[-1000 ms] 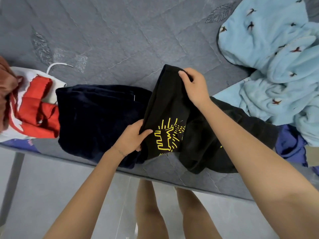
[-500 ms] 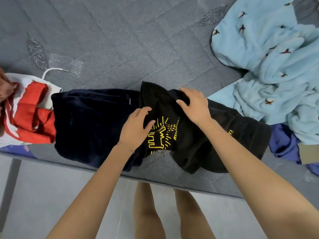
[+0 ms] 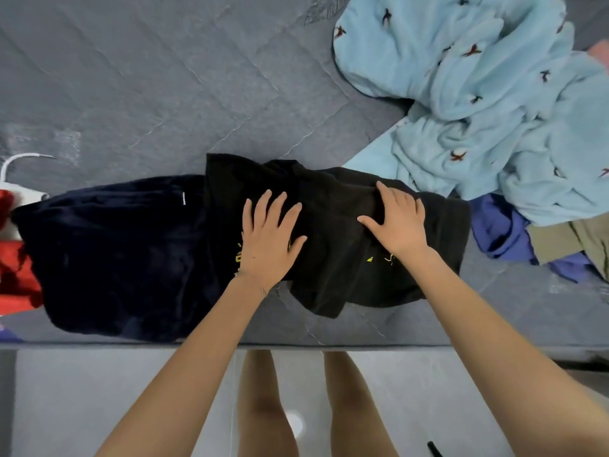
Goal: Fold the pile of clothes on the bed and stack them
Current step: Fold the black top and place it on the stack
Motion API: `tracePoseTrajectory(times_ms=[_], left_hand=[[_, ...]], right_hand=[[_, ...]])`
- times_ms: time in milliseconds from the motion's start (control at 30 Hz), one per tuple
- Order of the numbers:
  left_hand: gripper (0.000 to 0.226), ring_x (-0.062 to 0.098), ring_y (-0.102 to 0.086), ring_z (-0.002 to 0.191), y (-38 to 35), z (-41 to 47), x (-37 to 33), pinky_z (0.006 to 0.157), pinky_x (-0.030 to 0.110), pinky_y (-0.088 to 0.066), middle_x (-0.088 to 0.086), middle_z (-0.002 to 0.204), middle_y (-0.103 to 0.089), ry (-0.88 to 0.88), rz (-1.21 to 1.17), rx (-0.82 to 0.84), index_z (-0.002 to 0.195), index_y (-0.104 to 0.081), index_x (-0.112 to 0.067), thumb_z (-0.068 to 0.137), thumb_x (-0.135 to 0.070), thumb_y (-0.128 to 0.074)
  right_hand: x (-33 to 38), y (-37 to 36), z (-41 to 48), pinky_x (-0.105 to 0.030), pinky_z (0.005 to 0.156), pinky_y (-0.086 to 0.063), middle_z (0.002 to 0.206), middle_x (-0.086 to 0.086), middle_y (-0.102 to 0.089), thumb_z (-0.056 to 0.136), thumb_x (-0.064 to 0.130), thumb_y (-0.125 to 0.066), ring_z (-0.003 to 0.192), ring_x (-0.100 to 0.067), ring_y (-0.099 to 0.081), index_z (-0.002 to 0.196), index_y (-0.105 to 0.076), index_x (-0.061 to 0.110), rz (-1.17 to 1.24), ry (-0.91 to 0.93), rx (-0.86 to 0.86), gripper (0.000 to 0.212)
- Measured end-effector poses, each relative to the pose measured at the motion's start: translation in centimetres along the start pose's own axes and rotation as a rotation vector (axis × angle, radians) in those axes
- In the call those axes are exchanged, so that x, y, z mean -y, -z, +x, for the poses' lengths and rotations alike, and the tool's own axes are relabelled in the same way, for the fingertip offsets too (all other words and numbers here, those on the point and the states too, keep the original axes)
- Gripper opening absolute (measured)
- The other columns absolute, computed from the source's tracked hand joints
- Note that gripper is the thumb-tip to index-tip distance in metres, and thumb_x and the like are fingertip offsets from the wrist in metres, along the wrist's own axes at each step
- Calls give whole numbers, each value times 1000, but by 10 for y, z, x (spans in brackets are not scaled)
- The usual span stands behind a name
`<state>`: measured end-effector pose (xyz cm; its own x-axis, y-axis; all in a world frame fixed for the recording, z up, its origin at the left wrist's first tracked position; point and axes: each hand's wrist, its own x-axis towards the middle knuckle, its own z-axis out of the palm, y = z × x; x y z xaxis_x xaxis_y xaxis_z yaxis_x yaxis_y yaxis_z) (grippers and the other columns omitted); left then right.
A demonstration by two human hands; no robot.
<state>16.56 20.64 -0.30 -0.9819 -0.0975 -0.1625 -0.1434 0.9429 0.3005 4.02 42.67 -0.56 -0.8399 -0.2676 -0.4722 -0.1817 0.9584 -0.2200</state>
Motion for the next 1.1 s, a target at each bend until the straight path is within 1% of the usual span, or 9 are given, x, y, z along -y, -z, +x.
tracePoseTrajectory(times_ms=[133, 300, 433, 533, 633, 733, 867, 1000, 1100], left_hand=[[49, 36, -45, 128, -16, -2, -34, 108, 57, -36, 15, 133, -53, -46, -58, 54, 129, -58, -13, 88, -38, -55], [52, 28, -51, 112, -28, -4, -72, 95, 43, -45, 8, 123, -54, 26, -212, 179, 133, -53, -17, 92, -48, -53], [79, 23, -51, 117, -24, -3, -85, 99, 41, -42, 4, 129, -55, 179, -380, 200, 136, -45, -17, 81, -73, -41], [68, 14, -56, 110, -8, -1, -80, 90, 31, -48, -1, 119, -59, 357, -687, 134, 129, -44, -14, 81, -57, -66], [30, 11, -62, 95, 11, -3, -61, 76, 14, -46, -13, 97, -60, 525, -887, -67, 120, -50, -9, 94, -20, -62], [21, 3, -61, 94, 28, -9, -25, 86, 11, -45, -10, 98, -62, 531, -917, -208, 116, -55, -8, 97, 0, -50], [33, 8, -57, 119, 41, -18, 29, 107, 26, -42, 1, 126, -63, 505, -996, -155, 133, -54, -10, 100, -5, -50], [28, -8, -60, 105, 60, -25, 64, 92, 12, -48, -12, 115, -63, 611, -1129, -59, 130, -54, -19, 104, -18, -46], [25, -13, -60, 97, 62, -29, 82, 84, 6, -46, -16, 110, -62, 592, -1110, -28, 127, -56, -18, 103, -18, -46]], right_hand=[[-8, 3, 7, -46, 109, -29, 137, -13, -48, 96, 43, -56, 130, -32, -39, 145, -40, 12, 53, -75, -16, 61], [-6, 17, 12, -33, 76, -39, 85, -3, -51, 93, 26, -62, 84, -18, -52, 82, -59, 8, 414, 47, 41, 21], [26, 35, 7, -29, 64, -46, 77, -10, -57, 95, 26, -61, 68, -14, -54, 84, -60, 2, 775, 123, 271, 26], [64, 42, 4, -25, 56, -55, 74, -9, -60, 96, 17, -61, 62, -8, -61, 88, -59, -3, 919, 157, 361, 21], [98, 43, 2, -34, 67, -61, 82, -9, -67, 98, 19, -58, 75, -20, -70, 90, -61, 9, 1046, 136, 453, 14], [121, 33, 6, -28, 78, -58, 94, 0, -70, 98, 27, -58, 85, -15, -69, 100, -64, 15, 959, 142, 292, 14], [140, 14, 18, -16, 94, -43, 125, 8, -57, 93, 31, -64, 104, -8, -58, 130, -56, 20, 754, 260, 141, 39], [163, -7, 37, -48, 121, -14, 151, 5, -41, 85, 56, -61, 145, -22, -25, 150, -32, 33, 338, 529, 170, 75], [186, -10, 43, -48, 121, 1, 149, 6, -41, 87, 53, -64, 147, -21, -16, 148, -35, 36, 269, 543, 210, 70]])
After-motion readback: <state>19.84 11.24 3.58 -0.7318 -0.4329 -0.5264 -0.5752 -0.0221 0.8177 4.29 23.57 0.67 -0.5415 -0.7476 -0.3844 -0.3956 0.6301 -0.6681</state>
